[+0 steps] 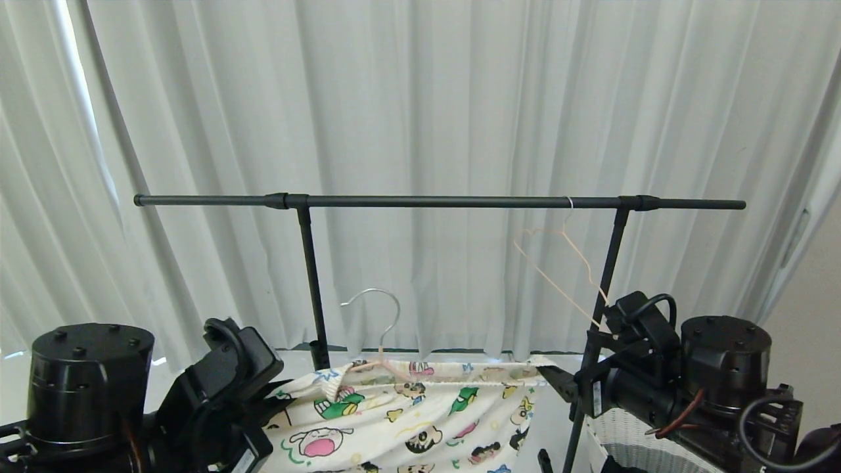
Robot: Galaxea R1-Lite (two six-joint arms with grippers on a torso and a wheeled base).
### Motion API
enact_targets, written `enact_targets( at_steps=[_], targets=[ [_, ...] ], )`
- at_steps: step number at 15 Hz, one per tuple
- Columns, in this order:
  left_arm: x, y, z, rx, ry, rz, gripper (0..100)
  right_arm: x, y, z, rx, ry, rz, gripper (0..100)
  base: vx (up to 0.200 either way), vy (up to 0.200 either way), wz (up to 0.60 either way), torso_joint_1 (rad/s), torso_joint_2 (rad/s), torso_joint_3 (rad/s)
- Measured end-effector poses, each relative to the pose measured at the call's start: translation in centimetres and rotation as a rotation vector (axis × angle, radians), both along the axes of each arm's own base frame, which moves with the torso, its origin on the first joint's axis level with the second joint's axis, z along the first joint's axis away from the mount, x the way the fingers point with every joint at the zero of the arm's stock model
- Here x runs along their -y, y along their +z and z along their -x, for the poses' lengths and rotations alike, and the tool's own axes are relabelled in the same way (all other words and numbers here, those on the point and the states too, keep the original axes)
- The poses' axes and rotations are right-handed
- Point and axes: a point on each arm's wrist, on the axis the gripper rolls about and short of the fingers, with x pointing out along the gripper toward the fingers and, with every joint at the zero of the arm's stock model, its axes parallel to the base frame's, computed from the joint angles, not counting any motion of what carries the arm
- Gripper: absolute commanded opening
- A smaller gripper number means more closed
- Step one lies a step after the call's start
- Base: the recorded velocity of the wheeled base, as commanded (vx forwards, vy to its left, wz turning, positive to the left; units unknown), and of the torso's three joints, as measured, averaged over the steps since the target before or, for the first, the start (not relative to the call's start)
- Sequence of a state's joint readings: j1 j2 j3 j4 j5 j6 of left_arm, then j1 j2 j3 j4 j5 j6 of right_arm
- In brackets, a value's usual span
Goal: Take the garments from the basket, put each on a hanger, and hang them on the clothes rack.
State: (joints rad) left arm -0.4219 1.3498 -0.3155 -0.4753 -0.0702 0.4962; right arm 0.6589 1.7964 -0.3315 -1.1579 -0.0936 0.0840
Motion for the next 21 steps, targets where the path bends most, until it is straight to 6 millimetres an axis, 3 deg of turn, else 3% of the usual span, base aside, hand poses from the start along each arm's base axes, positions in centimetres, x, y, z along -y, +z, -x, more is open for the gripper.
enact_targets(
  at_steps=[4,8,11,15,18,21],
  targets=[
    [0.9,-0.2,0.4,-0.001,-0.044,0.001,0,0.2,1.1,0.3,0.024,0.007,-0.019,100,0.0,0.0,0.0,0.0,0.0,0.0],
    [0.6,0.0,-0.2,-0.015,0.049,0.077,0,0.4,2.4,1.1,-0.028,0.098,-0.002,100,0.0,0.0,0.0,0.0,0.0,0.0],
    [1.9,1.6,-0.6,0.068,0.06,0.285,0,0.4,5.1,2.7,-0.089,0.299,0.016,100,0.0,0.0,0.0,0.0,0.0,0.0],
    [2.5,1.2,-0.2,0.058,0.033,0.298,0,-0.5,9.3,4.0,0.022,0.481,0.049,100,0.0,0.0,0.0,0.0,0.0,0.0],
    [3.3,1.4,0.6,0.087,-0.032,0.331,0,-1.1,10.2,4.5,0.02,0.607,0.116,100,0.0,0.0,0.0,0.0,0.0,0.0],
    [3.8,1.4,1.4,0.113,-0.087,0.357,0,-2.3,9.8,4.5,0.034,0.704,0.198,100,0.0,0.0,0.0,0.0,0.0,0.0]
  ],
)
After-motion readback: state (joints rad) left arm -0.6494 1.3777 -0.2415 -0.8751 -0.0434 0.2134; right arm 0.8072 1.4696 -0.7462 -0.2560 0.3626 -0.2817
